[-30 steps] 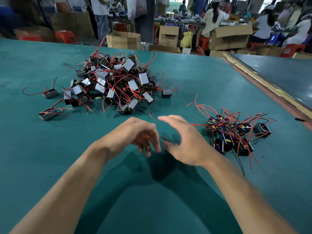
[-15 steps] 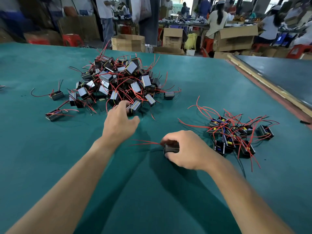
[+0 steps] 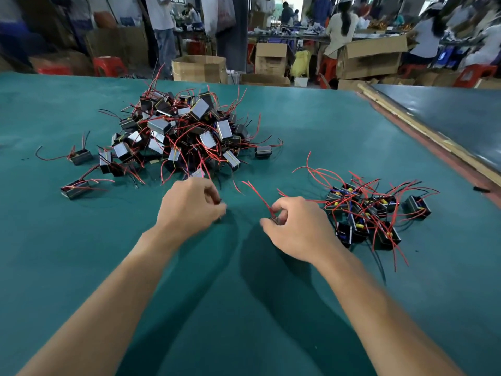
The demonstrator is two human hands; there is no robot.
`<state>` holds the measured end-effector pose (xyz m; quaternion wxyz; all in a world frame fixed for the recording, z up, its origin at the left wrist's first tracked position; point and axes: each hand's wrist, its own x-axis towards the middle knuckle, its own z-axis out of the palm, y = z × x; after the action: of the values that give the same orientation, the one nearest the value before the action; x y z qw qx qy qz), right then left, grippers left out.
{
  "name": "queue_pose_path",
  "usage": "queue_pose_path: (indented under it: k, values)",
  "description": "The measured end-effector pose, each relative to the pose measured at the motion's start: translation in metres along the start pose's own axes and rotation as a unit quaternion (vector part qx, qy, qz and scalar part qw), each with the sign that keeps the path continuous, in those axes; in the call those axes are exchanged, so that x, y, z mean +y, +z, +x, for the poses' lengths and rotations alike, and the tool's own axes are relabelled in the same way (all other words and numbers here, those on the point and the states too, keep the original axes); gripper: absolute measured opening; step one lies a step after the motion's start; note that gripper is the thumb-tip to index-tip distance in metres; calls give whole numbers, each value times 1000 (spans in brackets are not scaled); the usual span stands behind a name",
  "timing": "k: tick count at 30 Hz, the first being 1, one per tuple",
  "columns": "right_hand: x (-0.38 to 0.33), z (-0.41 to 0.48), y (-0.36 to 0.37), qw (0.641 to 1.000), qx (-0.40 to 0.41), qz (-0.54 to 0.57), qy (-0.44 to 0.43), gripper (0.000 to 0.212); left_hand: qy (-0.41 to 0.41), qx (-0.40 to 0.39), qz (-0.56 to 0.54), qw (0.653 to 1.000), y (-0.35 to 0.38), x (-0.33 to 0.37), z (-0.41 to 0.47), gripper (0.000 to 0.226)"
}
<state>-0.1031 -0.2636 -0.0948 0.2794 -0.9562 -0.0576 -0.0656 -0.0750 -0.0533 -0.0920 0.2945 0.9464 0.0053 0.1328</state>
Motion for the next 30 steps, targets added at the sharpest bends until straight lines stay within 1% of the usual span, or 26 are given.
queue_pose_path:
  k: [3,5,10,13,15,19,21,23,24,26,30]
  values:
    - [0,0,0,999,-15,-15,30,26,39,-19,-40,998,-3,0,-20,16]
    - [-1,-1,0,999,-25,-22,37,27,58,-14,-64,996,-7,3,-24,20]
    - [-4,-2,-2,997,-54,-32,33,37,62,9,-79,995,-7,6,-25,56]
    - [-5,-2,-5,998,-54,-10,11,31,62,-25,-103,992,-9,3,-25,82]
    - [-6,-3,-8,998,-54,18,-21,24,44,-54,-150,986,-11,0,-23,83]
    - [-13,-7,-10,988,-76,68,-116,14,10,-74,-245,967,-16,-3,-19,79]
    - [-15,-9,-11,982,-92,77,-147,24,4,-57,-262,963,-17,-3,-19,82]
    - [-16,-10,-14,981,-111,77,-142,34,23,-15,-224,974,-18,-2,-21,83]
    - [-16,-11,-16,980,-120,78,-137,34,30,-4,-213,977,-19,-2,-21,84]
    - [-16,-11,-19,979,-119,98,-130,26,36,-10,-225,974,-20,-2,-21,87]
    - [-14,-6,-14,986,-41,135,-93,10,57,-27,-239,969,-18,-1,-21,100]
